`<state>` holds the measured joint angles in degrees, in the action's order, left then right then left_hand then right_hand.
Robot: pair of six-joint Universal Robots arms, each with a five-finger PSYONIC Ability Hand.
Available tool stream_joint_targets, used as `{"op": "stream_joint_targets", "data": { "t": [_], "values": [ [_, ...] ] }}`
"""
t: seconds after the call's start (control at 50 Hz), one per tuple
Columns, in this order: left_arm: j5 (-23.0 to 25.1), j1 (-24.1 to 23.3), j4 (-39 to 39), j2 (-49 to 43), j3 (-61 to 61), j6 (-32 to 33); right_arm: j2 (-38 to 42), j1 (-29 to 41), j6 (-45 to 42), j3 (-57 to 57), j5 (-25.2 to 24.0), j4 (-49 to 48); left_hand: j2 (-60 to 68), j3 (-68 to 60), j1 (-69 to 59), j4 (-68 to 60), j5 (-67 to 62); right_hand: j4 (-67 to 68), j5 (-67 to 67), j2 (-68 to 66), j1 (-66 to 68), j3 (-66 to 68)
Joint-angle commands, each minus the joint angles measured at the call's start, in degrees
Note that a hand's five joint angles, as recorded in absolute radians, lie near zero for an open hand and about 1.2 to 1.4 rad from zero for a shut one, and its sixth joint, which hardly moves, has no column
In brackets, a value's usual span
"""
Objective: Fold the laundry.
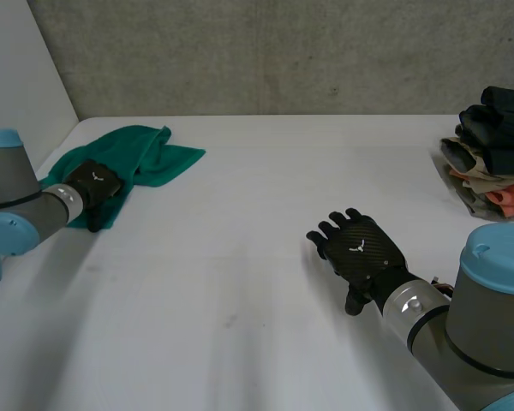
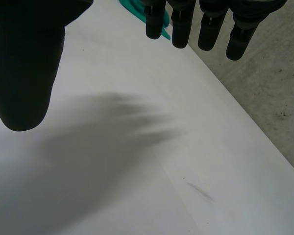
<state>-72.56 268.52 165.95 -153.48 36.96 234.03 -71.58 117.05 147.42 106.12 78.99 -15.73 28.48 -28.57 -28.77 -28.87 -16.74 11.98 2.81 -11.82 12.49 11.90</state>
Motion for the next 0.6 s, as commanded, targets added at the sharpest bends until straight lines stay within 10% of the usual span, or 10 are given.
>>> {"op": "stream_joint_targets", "data": {
  "t": [0.02,0.5,0.6],
  "values": [
    [-0.7,-0.2,0.2,-2.4,-3.3,3.3,0.0,0.1,-0.5,0.0,0.1,-0.1,7.1,-7.0,-6.8,-6.7,-8.9,-2.0,-2.8,1.8,-2.5,-1.9],
    [-1.0,-1.0,6.6,-4.9,-8.3,3.2,0.0,0.6,-1.1,0.2,0.2,0.0,8.3,-8.2,-8.0,-7.9,-10.0,-2.0,-2.8,1.8,-2.5,-1.9],
    [0.0,-0.6,6.9,-5.8,-10.1,3.5,0.5,0.6,-1.1,0.2,0.2,-0.1,31.9,-31.9,-31.7,-31.6,-33.7,-2.0,-2.8,1.8,-2.5,-1.9]
  ]
}}
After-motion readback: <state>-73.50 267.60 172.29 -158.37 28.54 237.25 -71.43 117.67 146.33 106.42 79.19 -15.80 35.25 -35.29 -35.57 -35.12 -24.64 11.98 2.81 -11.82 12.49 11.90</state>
